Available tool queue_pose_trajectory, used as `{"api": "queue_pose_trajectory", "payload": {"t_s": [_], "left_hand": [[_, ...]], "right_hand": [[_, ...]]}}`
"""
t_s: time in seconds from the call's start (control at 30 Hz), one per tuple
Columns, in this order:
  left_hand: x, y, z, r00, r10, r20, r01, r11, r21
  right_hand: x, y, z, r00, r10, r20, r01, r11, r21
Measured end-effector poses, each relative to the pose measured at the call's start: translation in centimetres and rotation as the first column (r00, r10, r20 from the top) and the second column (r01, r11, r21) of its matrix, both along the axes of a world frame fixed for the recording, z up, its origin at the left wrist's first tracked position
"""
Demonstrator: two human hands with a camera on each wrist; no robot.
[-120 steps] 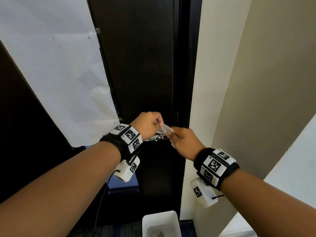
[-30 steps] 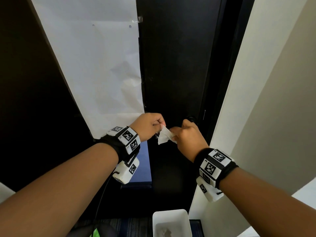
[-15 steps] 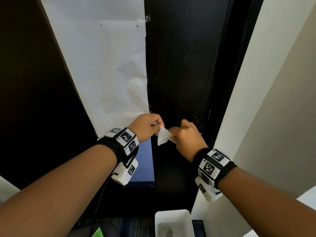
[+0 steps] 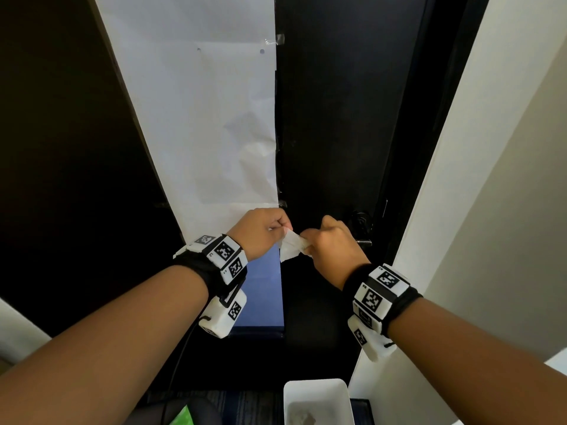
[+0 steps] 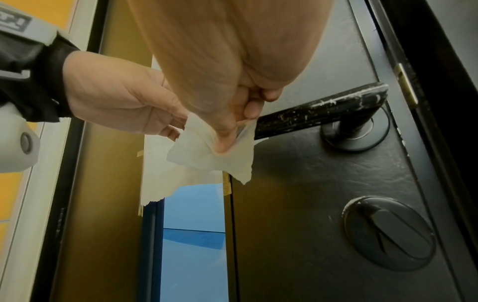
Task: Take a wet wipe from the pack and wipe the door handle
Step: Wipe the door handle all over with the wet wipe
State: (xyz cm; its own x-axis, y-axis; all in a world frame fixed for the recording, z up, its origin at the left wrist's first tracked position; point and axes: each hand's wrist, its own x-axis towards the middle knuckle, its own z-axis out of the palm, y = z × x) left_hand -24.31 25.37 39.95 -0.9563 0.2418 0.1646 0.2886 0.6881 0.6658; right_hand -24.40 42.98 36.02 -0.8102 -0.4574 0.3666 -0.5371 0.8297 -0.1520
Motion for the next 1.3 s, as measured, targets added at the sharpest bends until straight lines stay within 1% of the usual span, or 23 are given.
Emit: {"api": "queue_pose_trajectory", "payload": {"t_s": [0.1, 0.27, 0.5, 0.7, 0.73, 0.83, 0.97, 1.03, 1.1, 1.17, 1.23, 1.3], "left_hand": [[0.2, -0.3, -0.1, 1.000, 0.013, 0.005, -0.013, 1.000, 0.001], [0.4, -0.7, -0.1, 0.999, 0.031, -0.005, -0.032, 0.999, -0.013], [0.5, -1.2, 0.0, 0.998, 0.067, -0.010, -0.067, 0.998, -0.015], [0.9, -1.6, 0.6, 0.994, 0.110, -0.015, -0.111, 0.994, -0.012], [1.0, -1.7, 0.8, 0.992, 0.124, -0.015, -0.124, 0.992, -0.007], [1.3, -1.6, 1.8, 0.988, 0.153, -0.025, -0.153, 0.988, 0.021], [1.6, -0.7, 3.1, 0.985, 0.161, -0.057, -0.160, 0.987, 0.024], [1.7, 0.0, 3.4, 0.987, 0.149, -0.051, -0.147, 0.988, 0.052], [1.6, 0.9, 3.4, 0.990, 0.137, -0.046, -0.132, 0.987, 0.092], [1.5, 1.9, 3.2, 0.992, 0.121, -0.026, -0.118, 0.988, 0.099], [1.4, 2.9, 2.5, 0.995, 0.103, 0.002, -0.103, 0.991, 0.080], [1.3, 3.8, 1.7, 0.995, 0.096, 0.028, -0.097, 0.994, 0.057]], "right_hand": [[0.1, -0.2, 0.4, 1.000, 0.016, 0.010, -0.016, 1.000, -0.010], [0.2, -0.4, 0.9, 0.996, 0.047, 0.071, -0.049, 0.998, 0.028], [0.4, -1.0, 1.7, 0.988, 0.059, 0.142, -0.062, 0.998, 0.012], [0.2, -1.8, 2.0, 0.982, 0.061, 0.180, -0.051, 0.997, -0.059], [0.2, -1.8, 2.1, 0.980, 0.067, 0.189, -0.051, 0.995, -0.088], [0.4, -1.7, 2.6, 0.964, 0.086, 0.252, -0.023, 0.970, -0.241], [1.0, -0.7, 3.5, 0.938, 0.154, 0.311, -0.003, 0.900, -0.435], [1.4, 0.2, 3.9, 0.914, 0.178, 0.365, 0.050, 0.843, -0.536], [1.6, 1.6, 4.2, 0.895, 0.177, 0.409, 0.136, 0.766, -0.629], [1.7, 3.4, 4.3, 0.891, 0.142, 0.431, 0.232, 0.672, -0.703], [1.8, 5.5, 4.4, 0.900, 0.063, 0.432, 0.316, 0.589, -0.744], [1.7, 7.7, 4.4, 0.914, -0.051, 0.402, 0.362, 0.548, -0.754]]}}
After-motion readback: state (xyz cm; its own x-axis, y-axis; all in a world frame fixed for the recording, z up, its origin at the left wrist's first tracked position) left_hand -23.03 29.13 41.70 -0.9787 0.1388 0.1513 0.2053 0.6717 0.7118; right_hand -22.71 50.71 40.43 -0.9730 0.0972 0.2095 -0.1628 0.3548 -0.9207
